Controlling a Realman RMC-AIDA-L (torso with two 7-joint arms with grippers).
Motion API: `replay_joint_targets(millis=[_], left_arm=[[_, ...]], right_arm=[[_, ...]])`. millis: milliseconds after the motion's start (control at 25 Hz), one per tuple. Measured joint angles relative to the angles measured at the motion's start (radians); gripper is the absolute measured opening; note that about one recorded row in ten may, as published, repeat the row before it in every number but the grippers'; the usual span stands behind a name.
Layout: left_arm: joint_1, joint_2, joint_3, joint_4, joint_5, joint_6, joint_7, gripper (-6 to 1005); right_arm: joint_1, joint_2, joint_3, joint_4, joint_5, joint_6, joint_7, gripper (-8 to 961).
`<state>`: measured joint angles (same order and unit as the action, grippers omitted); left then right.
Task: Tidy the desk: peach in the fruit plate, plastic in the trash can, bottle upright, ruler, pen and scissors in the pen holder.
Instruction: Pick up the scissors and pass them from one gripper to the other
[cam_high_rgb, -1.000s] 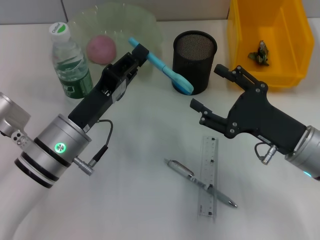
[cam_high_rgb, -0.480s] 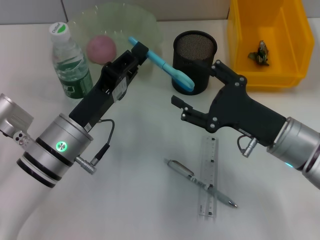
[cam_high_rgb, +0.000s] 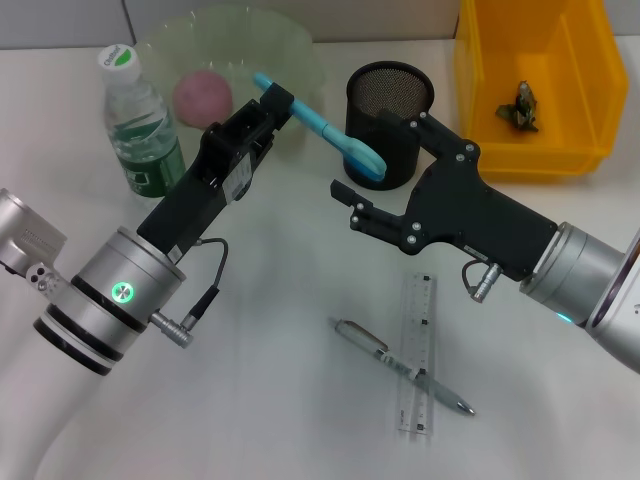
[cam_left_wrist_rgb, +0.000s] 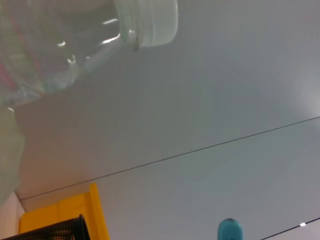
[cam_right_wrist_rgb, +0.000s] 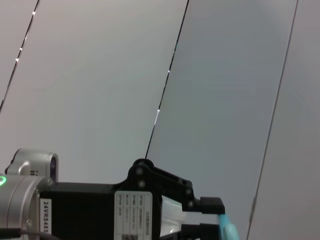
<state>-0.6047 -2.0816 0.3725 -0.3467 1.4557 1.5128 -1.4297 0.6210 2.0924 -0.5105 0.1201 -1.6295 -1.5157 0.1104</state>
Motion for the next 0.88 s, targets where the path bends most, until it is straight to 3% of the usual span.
replay_joint_targets(millis=[880], left_arm=[[0.003,0.000,-0.012,-0.002,0.000,-0.014,0.005,280]], right_arm=[[0.017,0.000,0.001,0.003,-0.001,0.021,0.000,814]])
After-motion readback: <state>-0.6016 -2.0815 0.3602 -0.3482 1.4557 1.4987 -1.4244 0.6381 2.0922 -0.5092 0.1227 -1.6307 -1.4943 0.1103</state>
